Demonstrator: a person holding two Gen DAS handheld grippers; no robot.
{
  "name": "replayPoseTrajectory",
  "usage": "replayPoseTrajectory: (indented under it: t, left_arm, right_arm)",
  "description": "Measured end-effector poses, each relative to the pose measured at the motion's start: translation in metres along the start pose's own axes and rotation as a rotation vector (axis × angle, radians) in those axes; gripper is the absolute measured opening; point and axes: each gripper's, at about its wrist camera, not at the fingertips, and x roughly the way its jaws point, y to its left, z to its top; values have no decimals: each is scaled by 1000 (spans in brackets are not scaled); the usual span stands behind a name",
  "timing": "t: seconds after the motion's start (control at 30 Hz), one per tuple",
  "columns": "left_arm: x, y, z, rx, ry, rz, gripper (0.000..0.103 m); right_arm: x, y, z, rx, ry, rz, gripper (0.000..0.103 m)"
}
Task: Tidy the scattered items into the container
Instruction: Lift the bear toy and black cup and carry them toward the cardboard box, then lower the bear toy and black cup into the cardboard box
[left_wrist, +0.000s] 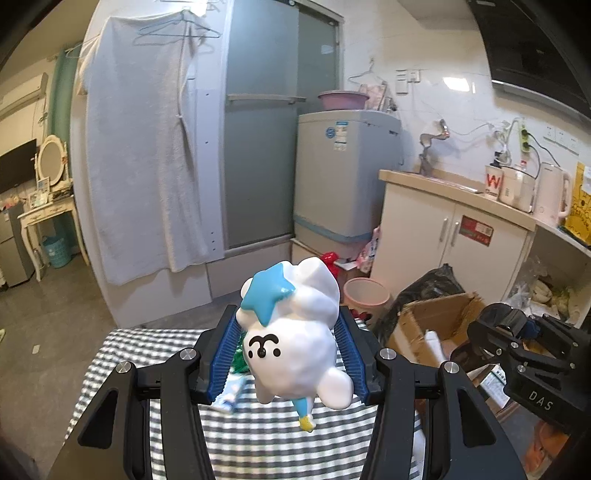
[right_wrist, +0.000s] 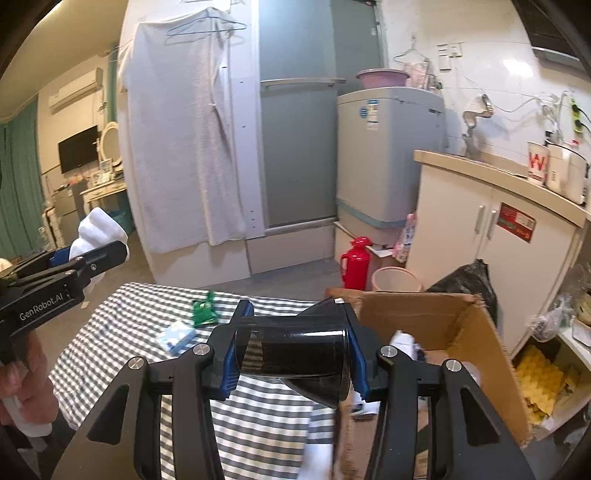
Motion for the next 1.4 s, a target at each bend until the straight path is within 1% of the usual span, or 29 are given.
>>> replayPoseTrajectory:
  t: [0.4, 0.77, 1.07, 1.4]
  left_arm:
    - [22, -61, 9, 46, 12, -116, 53]
    - [31, -104, 13, 95, 18, -204, 53]
    - [46, -142, 11, 116, 43, -277, 53]
    - [70, -178, 3, 146, 93, -330, 53]
  right_arm:
    - [-17, -46, 3, 37, -8, -105, 46]
    - [-27, -91, -3, 91, -3, -185, 46]
    - [-26, -121, -9, 114, 13, -222, 46]
    - [-5, -150, -25, 152, 69, -238, 46]
